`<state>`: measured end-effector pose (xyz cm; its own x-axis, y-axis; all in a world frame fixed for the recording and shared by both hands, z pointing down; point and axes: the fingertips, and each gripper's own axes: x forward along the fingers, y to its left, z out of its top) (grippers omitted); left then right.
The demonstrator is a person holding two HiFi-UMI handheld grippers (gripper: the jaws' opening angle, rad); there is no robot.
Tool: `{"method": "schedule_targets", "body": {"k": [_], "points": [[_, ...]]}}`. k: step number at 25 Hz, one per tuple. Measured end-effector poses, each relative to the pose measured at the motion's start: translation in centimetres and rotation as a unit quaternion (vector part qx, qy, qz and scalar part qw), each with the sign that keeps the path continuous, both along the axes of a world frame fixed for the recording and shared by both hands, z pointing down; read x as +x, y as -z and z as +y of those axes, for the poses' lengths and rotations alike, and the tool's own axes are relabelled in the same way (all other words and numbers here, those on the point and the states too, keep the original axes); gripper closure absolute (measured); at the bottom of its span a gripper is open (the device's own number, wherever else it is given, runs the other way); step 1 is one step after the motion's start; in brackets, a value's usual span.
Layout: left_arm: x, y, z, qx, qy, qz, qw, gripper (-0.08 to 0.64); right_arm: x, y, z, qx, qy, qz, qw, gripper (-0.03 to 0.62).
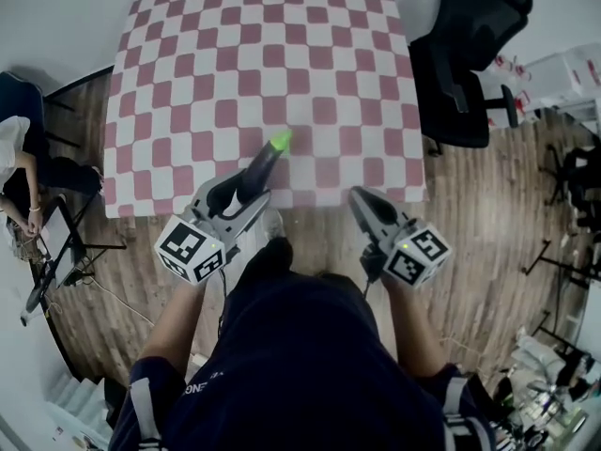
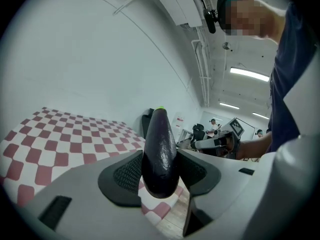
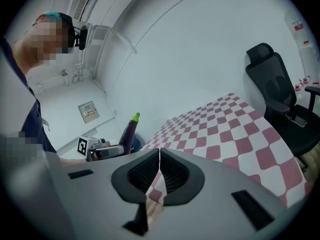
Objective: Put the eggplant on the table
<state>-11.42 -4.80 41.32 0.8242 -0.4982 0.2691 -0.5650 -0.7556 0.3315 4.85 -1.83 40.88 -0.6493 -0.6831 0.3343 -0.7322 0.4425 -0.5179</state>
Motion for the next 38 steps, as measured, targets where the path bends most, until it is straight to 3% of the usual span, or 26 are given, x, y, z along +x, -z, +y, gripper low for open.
{"method": "schedule_targets", "body": {"k": [6,15,19,26,38], "points": [[-1.2,-1.5,-4.9,-0.008,-0.028,0.005,0.9996,0.328,-1.0,-0.6,-5.0,-0.007,-0.02,0.015,1.0,0.574],[1.2,-3.8,-4.6,-0.037,-0.038,-0.021,0.9984,0.328,0.4,-0.4,-6.1,-0.019,-0.011,0.012,1.0,0.574],[1.2,-5.7,-3.6,-0.051,-0.02,-0.041,0.9976,0.328,0.3,-1.0,-5.5,-0.024,0.01,0.004,1.0,0.574],[3.3,-8.7,-6.9,-0.07,0.006,-0.078,0.9945,0.328,2.3,-2.6,-8.0,-0.04,0.05,-0.007,0.998,0.574],[6.7,-16.6,-14.2,-0.104,-0.018,-0.168,0.98,0.328,6.4,-6.1,-10.2,-0.082,0.056,-0.006,0.995,0.574]]}}
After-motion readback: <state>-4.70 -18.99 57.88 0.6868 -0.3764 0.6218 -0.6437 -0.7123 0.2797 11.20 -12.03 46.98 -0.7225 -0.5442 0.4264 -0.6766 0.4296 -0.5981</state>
